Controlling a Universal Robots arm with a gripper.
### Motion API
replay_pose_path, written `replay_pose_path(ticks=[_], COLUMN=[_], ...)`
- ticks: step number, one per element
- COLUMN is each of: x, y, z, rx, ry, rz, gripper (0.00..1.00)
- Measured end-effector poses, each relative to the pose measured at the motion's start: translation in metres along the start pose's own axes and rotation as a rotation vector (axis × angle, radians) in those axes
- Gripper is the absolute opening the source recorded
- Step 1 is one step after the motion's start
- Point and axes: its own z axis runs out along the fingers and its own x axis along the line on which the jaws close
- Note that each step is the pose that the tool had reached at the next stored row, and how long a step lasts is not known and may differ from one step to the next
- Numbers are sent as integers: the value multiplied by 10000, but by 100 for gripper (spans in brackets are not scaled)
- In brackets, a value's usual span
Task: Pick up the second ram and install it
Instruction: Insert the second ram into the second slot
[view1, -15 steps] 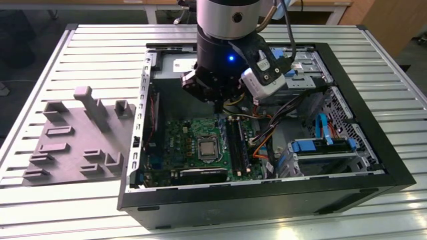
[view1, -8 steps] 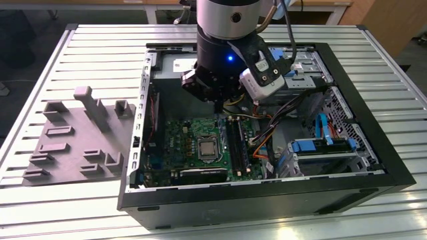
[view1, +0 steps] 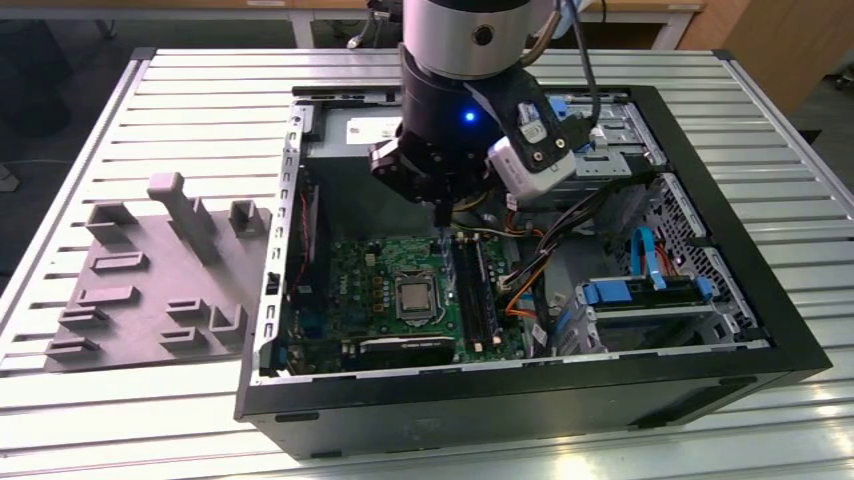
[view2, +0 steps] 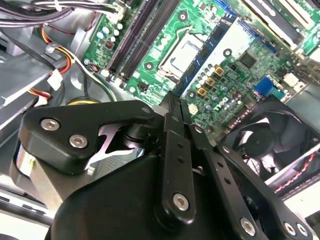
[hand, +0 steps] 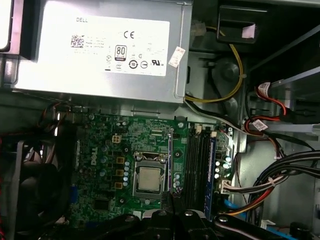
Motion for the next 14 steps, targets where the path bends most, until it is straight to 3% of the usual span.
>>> replay_pose_path(ticks=[14], x=[-147], y=[-10], z=[2], rx=[-1], ry=[13], rz=[63], gripper=[12])
